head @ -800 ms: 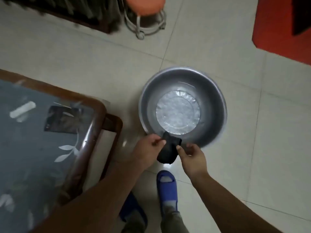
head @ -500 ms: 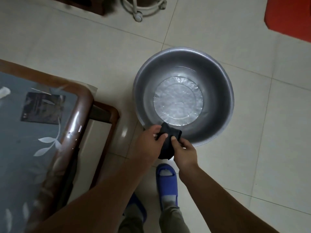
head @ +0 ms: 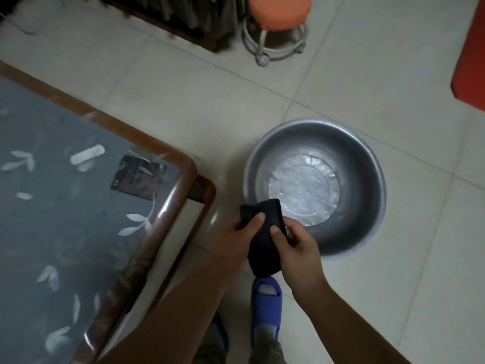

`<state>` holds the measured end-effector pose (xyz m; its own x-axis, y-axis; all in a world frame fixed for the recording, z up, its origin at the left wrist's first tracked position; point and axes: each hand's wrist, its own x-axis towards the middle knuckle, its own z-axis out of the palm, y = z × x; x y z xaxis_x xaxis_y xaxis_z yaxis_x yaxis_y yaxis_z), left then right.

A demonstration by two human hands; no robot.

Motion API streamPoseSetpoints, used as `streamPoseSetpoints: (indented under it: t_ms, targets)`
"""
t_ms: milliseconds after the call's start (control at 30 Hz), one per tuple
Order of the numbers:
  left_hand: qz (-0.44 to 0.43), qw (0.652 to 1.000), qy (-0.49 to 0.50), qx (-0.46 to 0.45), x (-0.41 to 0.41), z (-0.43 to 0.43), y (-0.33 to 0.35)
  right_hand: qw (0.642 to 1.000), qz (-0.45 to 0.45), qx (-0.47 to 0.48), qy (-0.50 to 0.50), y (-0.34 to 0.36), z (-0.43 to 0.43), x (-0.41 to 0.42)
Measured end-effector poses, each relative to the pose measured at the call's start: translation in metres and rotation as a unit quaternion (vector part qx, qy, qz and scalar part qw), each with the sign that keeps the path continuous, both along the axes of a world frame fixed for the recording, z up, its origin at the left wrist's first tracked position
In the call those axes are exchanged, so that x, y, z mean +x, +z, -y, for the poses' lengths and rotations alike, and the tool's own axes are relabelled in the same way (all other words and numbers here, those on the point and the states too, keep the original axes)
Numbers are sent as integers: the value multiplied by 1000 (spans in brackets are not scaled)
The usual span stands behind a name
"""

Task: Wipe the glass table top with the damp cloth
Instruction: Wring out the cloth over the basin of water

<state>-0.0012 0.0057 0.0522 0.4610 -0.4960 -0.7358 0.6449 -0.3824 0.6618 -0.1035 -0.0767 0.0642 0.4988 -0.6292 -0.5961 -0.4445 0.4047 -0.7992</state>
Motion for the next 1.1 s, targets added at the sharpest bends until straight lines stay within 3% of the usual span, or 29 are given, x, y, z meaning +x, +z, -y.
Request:
streamPoseSetpoints:
  t_ms: [333, 567, 667, 800, 867, 1000, 1100]
  targets:
    - [-25, 958, 280, -53, 112, -85, 96, 965, 76, -58, 244, 83, -49, 153]
    - [-20, 910, 409, -66, 220, -195, 105, 879, 100, -117, 451, 95, -142, 292]
    - [-9, 887, 457, -63, 276, -238, 93, 864, 94, -102, 484, 82, -184, 353]
    - [28, 889, 454, -55, 342, -287, 83, 853, 109, -113, 497, 63, -232, 431]
    - [90, 894, 439, -18, 373, -308, 75, 849, 97, -153, 497, 52, -246, 469]
    - [250, 897, 307, 198, 424, -361, 49, 845, 85, -179, 497, 40, -254, 544]
    - [317, 861, 200, 345, 453, -399, 38, 845, 91, -186, 493, 36, -256, 598]
